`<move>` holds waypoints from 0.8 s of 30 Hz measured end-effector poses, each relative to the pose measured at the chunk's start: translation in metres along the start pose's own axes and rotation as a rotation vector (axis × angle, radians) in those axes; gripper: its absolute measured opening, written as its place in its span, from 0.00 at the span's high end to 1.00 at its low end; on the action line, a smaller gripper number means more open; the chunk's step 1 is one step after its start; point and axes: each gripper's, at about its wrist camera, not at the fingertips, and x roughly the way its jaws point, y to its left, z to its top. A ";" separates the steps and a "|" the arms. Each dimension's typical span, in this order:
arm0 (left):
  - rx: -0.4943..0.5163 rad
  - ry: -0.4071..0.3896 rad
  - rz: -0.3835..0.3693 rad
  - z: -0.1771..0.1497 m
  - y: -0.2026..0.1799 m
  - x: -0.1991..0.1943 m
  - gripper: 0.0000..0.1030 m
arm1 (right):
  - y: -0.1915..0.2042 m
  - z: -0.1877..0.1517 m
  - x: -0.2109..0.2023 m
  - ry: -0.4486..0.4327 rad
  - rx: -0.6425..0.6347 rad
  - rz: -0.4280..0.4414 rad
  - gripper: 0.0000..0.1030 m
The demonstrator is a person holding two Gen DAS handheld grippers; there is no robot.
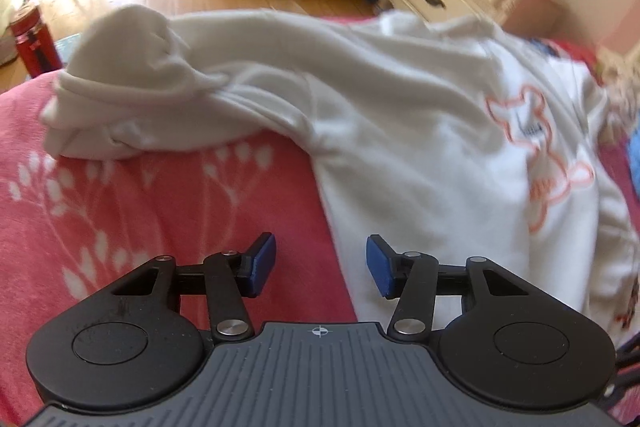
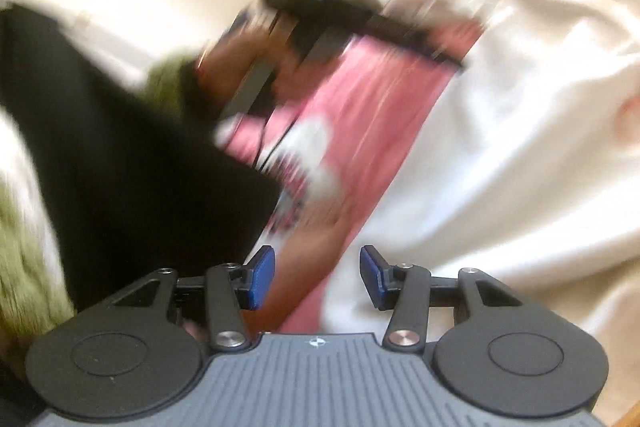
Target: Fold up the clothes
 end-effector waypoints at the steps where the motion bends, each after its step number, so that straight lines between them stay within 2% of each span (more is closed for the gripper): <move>1: -0.018 -0.008 -0.007 0.003 0.004 0.000 0.52 | -0.003 0.005 -0.004 -0.028 -0.004 -0.015 0.51; 6: -0.084 -0.047 -0.067 0.017 0.012 0.010 0.52 | -0.006 0.020 -0.003 -0.061 -0.035 -0.045 0.51; 10: -0.089 -0.050 -0.087 0.025 0.008 0.030 0.63 | -0.007 0.019 0.001 -0.053 -0.008 -0.044 0.52; 13: -0.051 -0.067 -0.050 0.027 0.001 0.037 0.93 | -0.010 0.019 0.007 -0.046 0.019 -0.063 0.52; 14: -0.042 -0.074 -0.036 0.027 0.000 0.037 0.95 | -0.011 0.020 0.008 -0.044 0.028 -0.070 0.52; 20: -0.056 -0.144 0.035 0.027 0.009 0.022 0.97 | -0.020 0.018 0.009 -0.051 0.057 -0.099 0.52; 24: -0.078 -0.119 0.042 0.029 0.021 0.031 0.96 | -0.030 0.014 0.011 -0.037 0.083 -0.132 0.52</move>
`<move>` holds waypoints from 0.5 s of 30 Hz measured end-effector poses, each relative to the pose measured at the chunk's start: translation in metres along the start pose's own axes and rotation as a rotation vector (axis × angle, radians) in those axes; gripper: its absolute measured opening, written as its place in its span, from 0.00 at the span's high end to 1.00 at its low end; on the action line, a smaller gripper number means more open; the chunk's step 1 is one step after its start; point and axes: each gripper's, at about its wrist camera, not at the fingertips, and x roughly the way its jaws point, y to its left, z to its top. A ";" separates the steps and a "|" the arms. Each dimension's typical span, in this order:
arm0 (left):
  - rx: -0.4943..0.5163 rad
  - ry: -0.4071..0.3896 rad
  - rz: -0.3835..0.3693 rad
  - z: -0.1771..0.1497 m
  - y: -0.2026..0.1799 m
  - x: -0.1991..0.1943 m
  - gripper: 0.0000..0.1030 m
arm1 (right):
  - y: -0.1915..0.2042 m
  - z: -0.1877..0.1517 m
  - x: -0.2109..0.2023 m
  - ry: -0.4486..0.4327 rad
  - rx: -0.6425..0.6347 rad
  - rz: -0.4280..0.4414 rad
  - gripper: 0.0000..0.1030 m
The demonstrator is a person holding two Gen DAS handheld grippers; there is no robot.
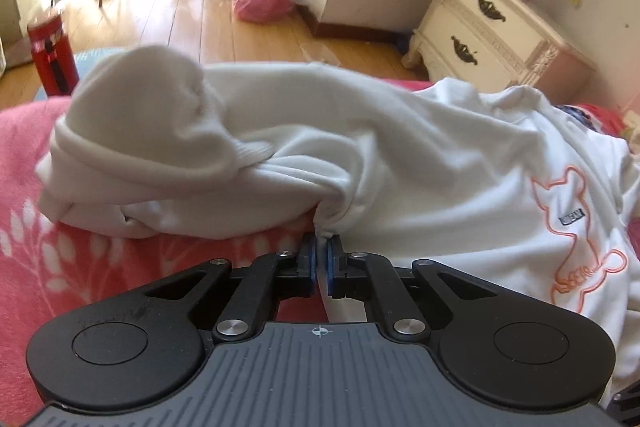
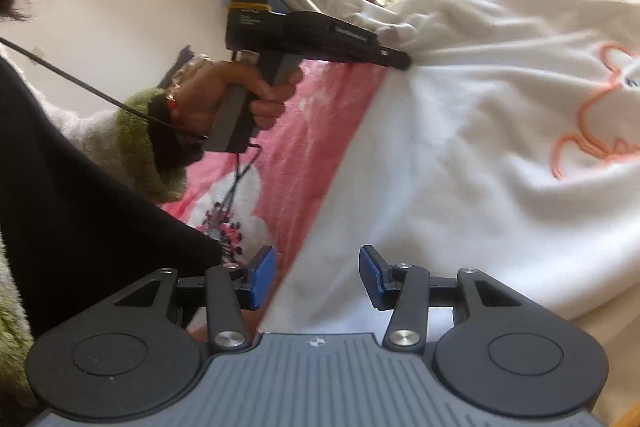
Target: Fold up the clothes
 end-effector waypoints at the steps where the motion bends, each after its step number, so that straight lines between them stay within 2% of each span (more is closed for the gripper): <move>1: 0.015 0.001 0.005 -0.001 -0.001 0.002 0.95 | -0.002 -0.002 -0.001 0.004 0.011 -0.019 0.52; 3: 0.059 -0.008 0.022 -0.004 -0.006 0.002 0.94 | -0.005 -0.005 -0.005 0.006 0.037 -0.057 0.52; 6: 0.060 0.000 0.020 -0.004 -0.007 -0.004 0.91 | -0.006 -0.008 -0.033 -0.082 0.088 -0.103 0.52; 8: 0.046 0.016 0.021 -0.003 -0.004 -0.010 0.79 | -0.007 -0.010 -0.057 -0.157 0.126 -0.133 0.52; 9: 0.039 0.017 0.028 -0.002 -0.003 -0.014 0.77 | -0.011 -0.010 -0.074 -0.208 0.149 -0.159 0.52; 11: 0.023 0.007 0.041 -0.002 -0.002 -0.023 0.68 | -0.023 -0.013 -0.113 -0.311 0.191 -0.249 0.50; 15: 0.014 -0.014 0.043 -0.002 -0.006 -0.039 0.66 | -0.070 -0.014 -0.178 -0.467 0.342 -0.485 0.49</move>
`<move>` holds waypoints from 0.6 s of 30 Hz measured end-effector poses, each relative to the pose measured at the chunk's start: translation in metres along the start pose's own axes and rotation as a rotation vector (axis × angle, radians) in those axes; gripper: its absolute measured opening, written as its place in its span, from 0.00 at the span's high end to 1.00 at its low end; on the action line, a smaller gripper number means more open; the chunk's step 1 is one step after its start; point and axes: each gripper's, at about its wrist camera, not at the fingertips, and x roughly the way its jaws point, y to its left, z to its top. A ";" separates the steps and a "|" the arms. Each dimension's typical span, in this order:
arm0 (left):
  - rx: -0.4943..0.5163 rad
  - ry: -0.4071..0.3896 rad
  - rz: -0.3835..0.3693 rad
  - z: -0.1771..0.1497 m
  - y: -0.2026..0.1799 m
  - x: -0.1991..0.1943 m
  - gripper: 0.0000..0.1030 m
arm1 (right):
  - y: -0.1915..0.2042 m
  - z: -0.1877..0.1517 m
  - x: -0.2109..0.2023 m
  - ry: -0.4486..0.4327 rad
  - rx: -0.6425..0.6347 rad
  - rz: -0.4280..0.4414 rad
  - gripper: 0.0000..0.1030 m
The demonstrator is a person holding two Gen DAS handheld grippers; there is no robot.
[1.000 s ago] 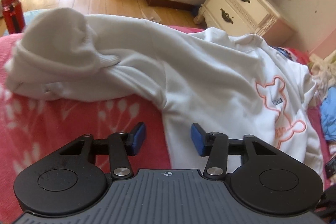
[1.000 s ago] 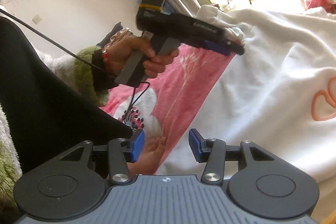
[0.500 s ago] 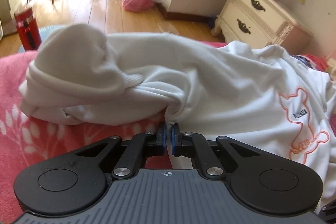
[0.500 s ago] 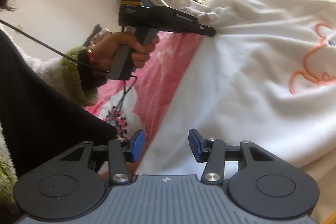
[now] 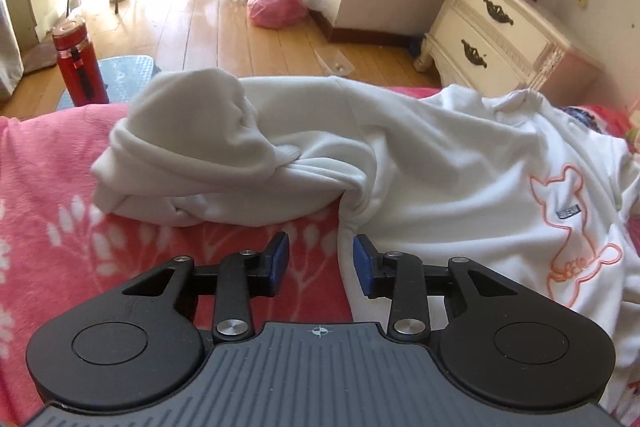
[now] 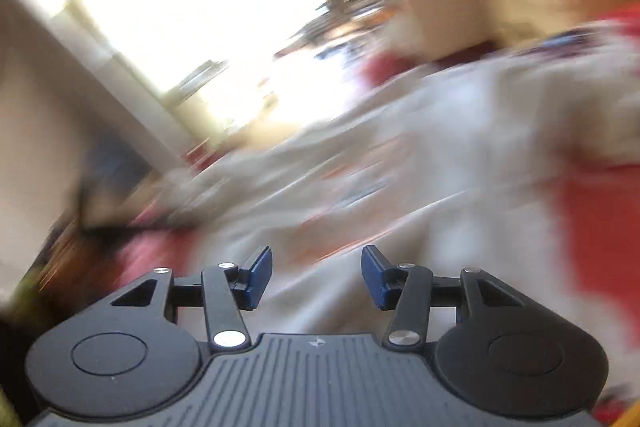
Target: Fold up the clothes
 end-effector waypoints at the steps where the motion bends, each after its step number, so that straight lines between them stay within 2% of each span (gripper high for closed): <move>1: 0.010 0.001 -0.007 0.000 -0.003 -0.002 0.66 | -0.016 0.010 -0.002 -0.026 0.034 -0.060 0.49; 3: 0.048 0.006 -0.031 -0.001 -0.014 -0.006 0.66 | -0.045 0.028 0.004 -0.053 0.094 -0.153 0.49; 5: 0.105 0.022 -0.071 -0.004 -0.029 -0.006 0.66 | -0.077 0.041 0.013 -0.067 0.238 -0.170 0.47; 9: 0.187 0.100 -0.159 -0.019 -0.060 0.007 0.66 | -0.141 0.045 0.027 -0.136 0.643 -0.027 0.39; 10: 0.208 0.120 -0.181 -0.023 -0.068 0.011 0.66 | -0.149 0.045 0.032 -0.142 0.685 0.003 0.33; 11: 0.227 0.140 -0.202 -0.027 -0.075 0.014 0.66 | -0.158 0.045 0.036 -0.148 0.727 0.034 0.22; 13: 0.254 0.178 -0.224 -0.036 -0.086 0.022 0.66 | -0.167 0.047 0.047 -0.150 0.757 0.050 0.16; 16: 0.296 0.177 -0.210 -0.040 -0.096 0.026 0.66 | -0.176 0.052 0.065 -0.134 0.782 0.046 0.16; 18: 0.279 0.183 -0.218 -0.039 -0.093 0.027 0.66 | -0.179 0.058 0.076 -0.115 0.789 0.031 0.35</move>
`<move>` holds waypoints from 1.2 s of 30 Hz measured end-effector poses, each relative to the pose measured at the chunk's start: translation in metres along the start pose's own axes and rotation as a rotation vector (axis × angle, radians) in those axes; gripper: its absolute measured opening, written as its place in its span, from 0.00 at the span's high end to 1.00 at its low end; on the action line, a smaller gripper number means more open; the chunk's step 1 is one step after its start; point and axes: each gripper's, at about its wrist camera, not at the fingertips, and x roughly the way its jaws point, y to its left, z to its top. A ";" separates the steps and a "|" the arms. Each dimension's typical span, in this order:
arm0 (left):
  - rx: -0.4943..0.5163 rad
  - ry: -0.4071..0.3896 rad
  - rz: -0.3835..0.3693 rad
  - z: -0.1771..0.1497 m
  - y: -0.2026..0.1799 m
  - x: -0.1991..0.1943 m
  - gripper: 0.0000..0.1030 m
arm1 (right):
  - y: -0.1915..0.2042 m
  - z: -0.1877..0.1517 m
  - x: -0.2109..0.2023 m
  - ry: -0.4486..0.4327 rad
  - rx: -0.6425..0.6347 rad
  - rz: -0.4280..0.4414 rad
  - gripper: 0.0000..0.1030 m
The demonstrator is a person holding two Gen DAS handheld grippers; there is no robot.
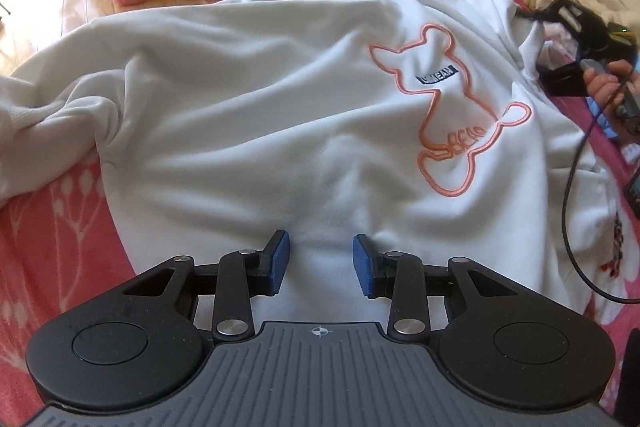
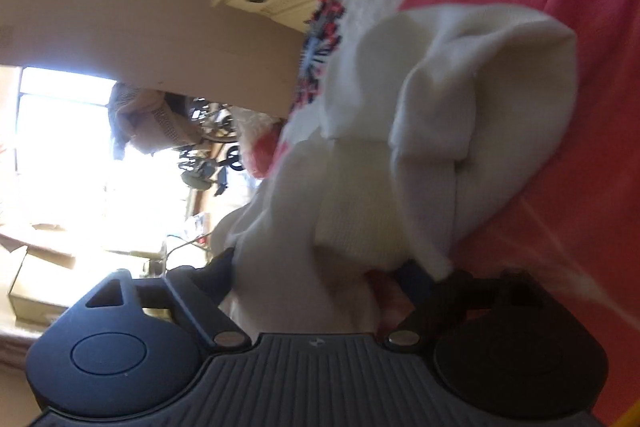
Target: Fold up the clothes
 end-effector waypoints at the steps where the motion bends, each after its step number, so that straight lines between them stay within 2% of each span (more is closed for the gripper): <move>1: -0.013 0.001 -0.007 0.000 0.002 0.000 0.66 | 0.004 0.002 0.004 0.005 -0.026 -0.014 0.59; 2: -0.026 0.003 -0.015 0.001 0.005 -0.001 0.66 | 0.011 0.002 0.006 -0.003 -0.068 -0.021 0.80; 4: -0.045 0.001 -0.020 0.001 0.008 -0.002 0.67 | 0.028 0.004 0.004 -0.049 -0.167 0.008 0.88; 9: -0.038 -0.002 -0.014 0.003 0.006 0.000 0.67 | 0.084 0.018 -0.018 -0.231 -0.442 0.208 0.89; 12: -0.028 -0.004 -0.011 0.002 0.005 0.000 0.67 | 0.100 0.032 -0.007 -0.244 -0.501 0.202 0.89; 16: -0.028 -0.007 -0.010 0.001 0.006 -0.001 0.67 | 0.085 0.049 0.023 -0.257 -0.508 0.020 0.89; 18: -0.024 -0.006 -0.006 0.000 0.006 -0.001 0.67 | 0.072 0.059 0.024 -0.273 -0.472 -0.018 0.89; 20: -0.020 -0.005 -0.004 0.000 0.005 -0.001 0.67 | 0.070 0.065 0.015 -0.292 -0.477 -0.005 0.89; 25: -0.011 0.000 0.004 0.001 0.004 0.000 0.67 | 0.113 0.067 0.012 -0.267 -0.561 0.080 0.89; 27: -0.016 0.000 0.008 0.001 0.004 0.001 0.67 | 0.118 0.064 0.021 -0.239 -0.558 0.054 0.87; 28: -0.020 0.000 0.010 0.001 0.004 0.001 0.67 | 0.112 0.063 0.028 -0.222 -0.546 0.015 0.82; 30: -0.026 -0.001 0.016 0.001 0.003 0.001 0.67 | 0.095 0.061 0.045 -0.168 -0.519 -0.119 0.60; 31: -0.027 -0.001 0.017 0.001 0.002 0.001 0.67 | 0.084 0.060 0.052 -0.134 -0.506 -0.192 0.53; 32: -0.028 -0.001 0.019 0.001 0.002 0.001 0.67 | 0.074 0.057 0.053 -0.102 -0.495 -0.240 0.54; 33: -0.028 -0.001 0.020 0.001 0.002 0.001 0.67 | 0.066 0.054 0.048 -0.086 -0.484 -0.247 0.54; 36: -0.029 0.003 0.017 0.002 0.002 0.001 0.66 | 0.057 0.047 0.000 -0.108 -0.428 -0.166 0.52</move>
